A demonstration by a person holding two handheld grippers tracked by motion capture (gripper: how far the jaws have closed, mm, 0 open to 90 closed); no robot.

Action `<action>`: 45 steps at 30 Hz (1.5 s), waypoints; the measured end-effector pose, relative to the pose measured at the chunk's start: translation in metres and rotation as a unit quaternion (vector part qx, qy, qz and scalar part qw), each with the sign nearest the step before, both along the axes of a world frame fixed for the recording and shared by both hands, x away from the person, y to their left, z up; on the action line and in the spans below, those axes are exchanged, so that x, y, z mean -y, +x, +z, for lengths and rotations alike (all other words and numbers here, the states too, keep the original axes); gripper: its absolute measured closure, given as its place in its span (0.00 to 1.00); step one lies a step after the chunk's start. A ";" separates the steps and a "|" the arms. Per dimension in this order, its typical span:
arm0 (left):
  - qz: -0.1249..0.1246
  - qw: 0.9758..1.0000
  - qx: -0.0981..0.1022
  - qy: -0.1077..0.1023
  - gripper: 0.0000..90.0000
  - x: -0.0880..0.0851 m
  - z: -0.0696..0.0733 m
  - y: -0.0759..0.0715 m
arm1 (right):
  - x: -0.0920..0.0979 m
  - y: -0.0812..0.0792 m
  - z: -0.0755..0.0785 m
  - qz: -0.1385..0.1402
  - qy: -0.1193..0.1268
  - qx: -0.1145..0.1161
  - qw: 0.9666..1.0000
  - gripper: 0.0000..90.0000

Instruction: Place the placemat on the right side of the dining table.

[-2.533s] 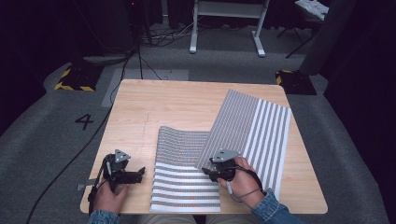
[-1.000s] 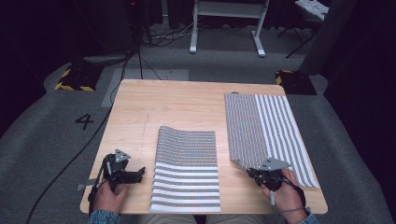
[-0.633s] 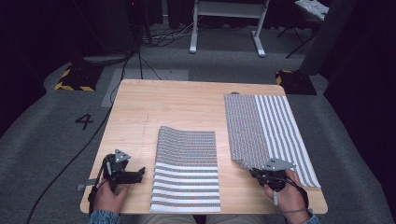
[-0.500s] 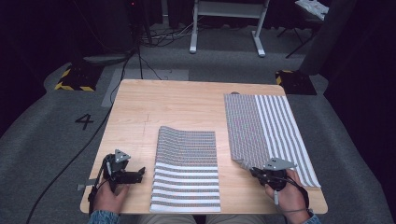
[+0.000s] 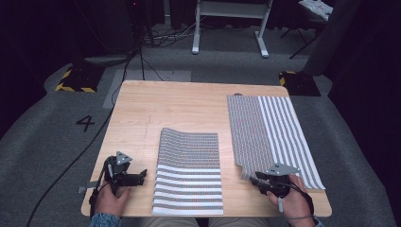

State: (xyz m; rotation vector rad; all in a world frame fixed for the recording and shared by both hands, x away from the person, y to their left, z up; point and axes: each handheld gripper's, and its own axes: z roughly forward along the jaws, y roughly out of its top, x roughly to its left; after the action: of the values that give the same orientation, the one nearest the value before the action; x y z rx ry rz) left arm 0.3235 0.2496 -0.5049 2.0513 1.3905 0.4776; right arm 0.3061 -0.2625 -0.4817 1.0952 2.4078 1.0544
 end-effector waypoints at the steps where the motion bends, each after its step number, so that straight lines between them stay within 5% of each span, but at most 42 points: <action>1: 0.001 1.000 0.001 0.000 0.00 0.000 0.000 0.000 | -0.001 -0.002 0.000 0.004 0.009 -0.004 1.000 0.61; 3: 0.000 1.000 0.000 0.000 0.00 0.000 0.000 0.000 | -0.002 -0.006 0.003 0.009 0.031 -0.007 0.999 0.61; 5: 0.000 1.000 0.001 0.000 0.00 0.000 0.000 0.000 | -0.001 -0.009 0.011 0.011 0.047 0.004 0.999 0.77; 9: 0.000 1.000 0.000 -0.001 0.00 0.000 0.000 0.000 | 0.002 -0.003 0.008 0.013 0.016 -0.010 1.000 0.91; 13: 0.001 1.000 0.001 0.000 0.00 0.000 0.000 0.000 | -0.002 -0.001 -0.005 0.021 -0.004 -0.034 0.999 0.92; 18: 0.001 1.000 0.001 0.000 0.00 0.000 0.000 0.000 | -0.003 -0.003 -0.009 0.021 -0.011 -0.023 0.999 0.92; 29: 0.000 1.000 0.000 0.000 0.00 0.000 0.000 0.000 | -0.020 -0.013 0.010 0.042 0.018 -0.005 0.999 0.70; 35: 0.000 1.000 0.000 0.000 0.00 0.000 0.000 0.000 | -0.046 -0.020 0.027 0.068 0.068 0.008 0.995 0.51; 45: 0.000 1.000 0.000 0.000 0.00 0.000 0.000 0.000 | -0.072 -0.024 0.039 0.108 0.095 0.029 0.989 0.40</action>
State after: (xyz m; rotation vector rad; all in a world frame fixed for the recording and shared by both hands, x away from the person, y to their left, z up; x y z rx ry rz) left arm 0.3235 0.2496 -0.5049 2.0510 1.3904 0.4767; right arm 0.2825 -0.1909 -0.4426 0.8593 2.4610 1.3916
